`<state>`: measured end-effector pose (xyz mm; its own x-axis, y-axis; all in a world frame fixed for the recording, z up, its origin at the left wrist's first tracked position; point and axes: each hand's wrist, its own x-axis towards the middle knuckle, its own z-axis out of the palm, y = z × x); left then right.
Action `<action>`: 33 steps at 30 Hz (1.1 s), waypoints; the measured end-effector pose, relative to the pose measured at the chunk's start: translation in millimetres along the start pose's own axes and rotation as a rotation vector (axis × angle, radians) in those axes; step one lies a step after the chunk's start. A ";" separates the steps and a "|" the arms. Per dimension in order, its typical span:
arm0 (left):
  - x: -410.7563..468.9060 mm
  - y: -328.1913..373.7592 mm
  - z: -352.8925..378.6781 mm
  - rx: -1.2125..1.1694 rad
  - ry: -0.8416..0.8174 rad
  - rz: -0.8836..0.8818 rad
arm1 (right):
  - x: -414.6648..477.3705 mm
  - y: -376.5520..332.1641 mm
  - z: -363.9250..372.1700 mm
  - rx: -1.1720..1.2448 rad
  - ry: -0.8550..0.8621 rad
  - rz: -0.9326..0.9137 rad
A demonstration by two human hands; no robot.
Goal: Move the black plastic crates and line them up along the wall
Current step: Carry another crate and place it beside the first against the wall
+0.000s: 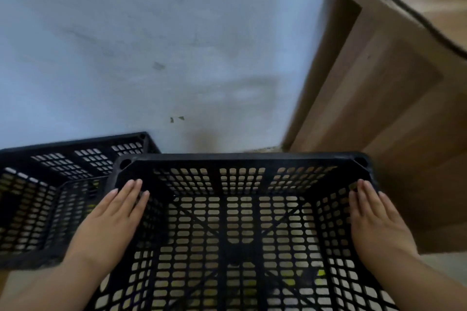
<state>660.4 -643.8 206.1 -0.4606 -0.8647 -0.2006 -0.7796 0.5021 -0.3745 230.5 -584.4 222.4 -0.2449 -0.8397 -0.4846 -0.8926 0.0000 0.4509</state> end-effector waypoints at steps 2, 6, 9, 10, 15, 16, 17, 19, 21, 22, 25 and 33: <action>30.8 -8.1 -2.5 -0.060 -0.086 -0.045 | 30.7 6.6 -11.9 0.054 0.121 -0.054; 92.1 -22.2 12.1 -0.093 0.022 -0.024 | 106.4 26.4 -11.4 0.213 0.419 -0.134; 133.0 -26.7 31.6 -0.112 -0.001 -0.057 | 156.7 22.7 -14.8 0.317 0.474 -0.187; 143.1 -30.0 38.5 -0.092 -0.038 -0.060 | 173.6 19.6 -9.8 0.317 0.456 -0.191; 183.6 -36.3 97.5 -0.042 -0.095 -0.076 | 241.9 -1.8 3.2 0.321 0.456 -0.210; 192.5 -35.6 103.2 -0.062 -0.116 -0.069 | 253.4 -7.1 8.2 0.311 0.450 -0.211; 200.7 -37.2 111.5 -0.062 -0.092 -0.068 | 261.8 -13.0 9.0 0.301 0.430 -0.217; 214.3 -33.6 121.2 -0.088 -0.135 -0.050 | 277.3 -25.0 11.0 0.250 0.443 -0.212; 216.9 -33.2 133.2 -0.127 -0.313 -0.089 | 289.9 -38.6 16.0 0.121 0.493 -0.202; 217.2 -34.4 137.3 -0.166 -0.358 -0.088 | 294.1 -44.6 15.7 0.195 0.400 -0.186; 216.0 -42.7 147.1 -0.167 -0.411 -0.094 | 300.4 -69.0 17.3 0.078 0.513 -0.281; 191.9 -85.7 198.2 -0.266 -0.264 -0.053 | 313.7 -107.3 10.4 0.269 0.416 -0.233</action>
<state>723.0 -856.0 20.2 -0.3183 -0.8465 -0.4267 -0.8985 0.4130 -0.1490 245.5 -842.2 14.1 0.0929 -0.9780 -0.1867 -0.9840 -0.1188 0.1327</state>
